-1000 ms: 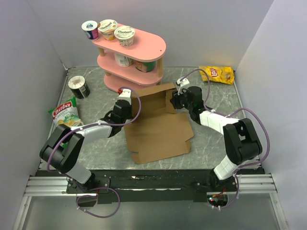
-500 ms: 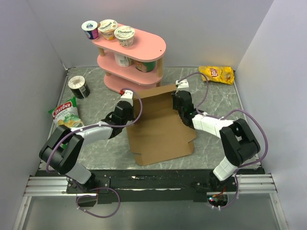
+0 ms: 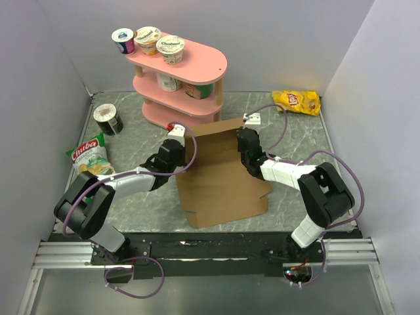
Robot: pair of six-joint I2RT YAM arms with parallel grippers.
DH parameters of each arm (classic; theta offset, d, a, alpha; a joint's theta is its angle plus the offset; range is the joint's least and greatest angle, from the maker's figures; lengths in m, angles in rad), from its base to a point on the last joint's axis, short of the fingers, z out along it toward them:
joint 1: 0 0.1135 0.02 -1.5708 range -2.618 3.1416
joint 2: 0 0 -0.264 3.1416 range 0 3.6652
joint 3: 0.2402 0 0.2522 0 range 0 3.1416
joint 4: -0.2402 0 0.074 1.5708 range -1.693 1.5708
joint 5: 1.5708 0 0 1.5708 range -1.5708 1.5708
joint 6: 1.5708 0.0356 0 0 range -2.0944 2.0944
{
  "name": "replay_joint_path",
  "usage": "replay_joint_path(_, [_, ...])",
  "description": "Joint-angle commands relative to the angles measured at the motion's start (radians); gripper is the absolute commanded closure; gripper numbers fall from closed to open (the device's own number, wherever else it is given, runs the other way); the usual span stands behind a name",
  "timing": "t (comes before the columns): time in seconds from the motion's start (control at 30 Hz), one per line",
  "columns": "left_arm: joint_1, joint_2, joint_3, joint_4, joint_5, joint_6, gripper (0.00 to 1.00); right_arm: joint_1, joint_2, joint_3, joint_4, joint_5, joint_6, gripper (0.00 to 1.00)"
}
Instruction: Fold the paper box
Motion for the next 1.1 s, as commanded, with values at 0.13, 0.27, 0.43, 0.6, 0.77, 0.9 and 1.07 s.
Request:
replay_joint_path(0.13, [-0.012, -0.038, -0.017, -0.023, 0.038, 0.008, 0.88, -0.025, 0.006, 0.030, 0.007, 0.173, 0.060, 0.95])
replay_joint_path(0.27, [-0.013, -0.043, -0.019, -0.022, 0.046, 0.008, 0.88, -0.025, -0.006, 0.009, 0.030, 0.151, 0.062, 0.92])
replay_joint_path(0.43, [-0.013, -0.032, 0.006, -0.056, 0.044, -0.021, 0.89, -0.025, -0.058, -0.007, 0.030, 0.072, 0.024, 0.56])
replay_joint_path(0.6, [-0.013, -0.038, 0.044, -0.135, -0.006, -0.048, 0.89, -0.025, -0.132, -0.057, -0.010, 0.023, 0.028, 0.30])
replay_joint_path(0.77, [-0.006, -0.069, 0.049, -0.158, -0.028, -0.056, 0.88, -0.025, -0.212, -0.117, -0.028, -0.011, 0.053, 0.31])
replay_joint_path(0.9, [-0.006, -0.088, 0.044, -0.157, -0.017, -0.051, 0.88, -0.025, -0.203, -0.123, -0.017, -0.034, 0.021, 0.34])
replay_joint_path(1.07, [-0.006, -0.118, 0.029, -0.149, -0.034, -0.047, 0.88, -0.026, -0.143, -0.080, -0.105, 0.011, 0.062, 0.59])
